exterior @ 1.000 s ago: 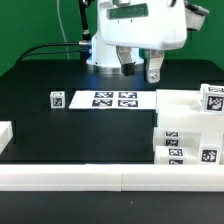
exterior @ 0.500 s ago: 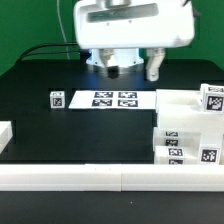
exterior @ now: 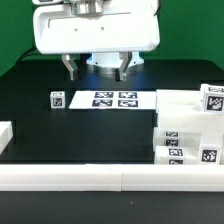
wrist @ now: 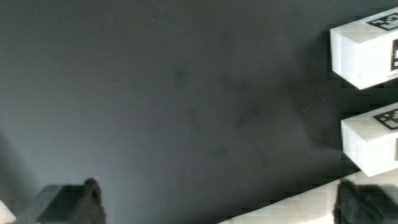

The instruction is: Assemble chair

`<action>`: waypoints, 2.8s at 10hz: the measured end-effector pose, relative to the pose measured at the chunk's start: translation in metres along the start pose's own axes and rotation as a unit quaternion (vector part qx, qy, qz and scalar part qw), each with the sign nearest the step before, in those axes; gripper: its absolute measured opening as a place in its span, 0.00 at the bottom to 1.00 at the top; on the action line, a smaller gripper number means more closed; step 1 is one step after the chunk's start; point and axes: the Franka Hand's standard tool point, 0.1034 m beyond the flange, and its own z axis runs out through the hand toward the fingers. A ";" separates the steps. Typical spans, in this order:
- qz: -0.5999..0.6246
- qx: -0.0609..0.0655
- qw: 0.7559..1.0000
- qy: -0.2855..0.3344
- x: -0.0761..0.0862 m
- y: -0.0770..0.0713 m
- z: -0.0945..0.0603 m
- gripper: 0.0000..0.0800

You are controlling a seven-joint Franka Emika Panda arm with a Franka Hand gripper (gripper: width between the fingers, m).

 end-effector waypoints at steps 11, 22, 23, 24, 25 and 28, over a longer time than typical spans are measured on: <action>-0.174 -0.034 0.984 0.011 -0.048 0.094 0.014 0.81; -0.194 -0.027 0.980 -0.044 -0.121 0.179 0.034 0.81; -0.193 -0.026 0.980 -0.047 -0.121 0.176 0.034 0.81; -0.192 -0.027 0.980 -0.046 -0.120 0.176 0.034 0.81; -0.192 -0.027 0.980 -0.047 -0.121 0.177 0.035 0.81; -0.208 -0.053 0.975 -0.057 -0.142 0.181 0.052 0.81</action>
Offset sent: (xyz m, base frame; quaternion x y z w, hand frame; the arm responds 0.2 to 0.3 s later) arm -0.0562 -0.0622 -0.0208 -0.0244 0.0055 -0.1530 0.9879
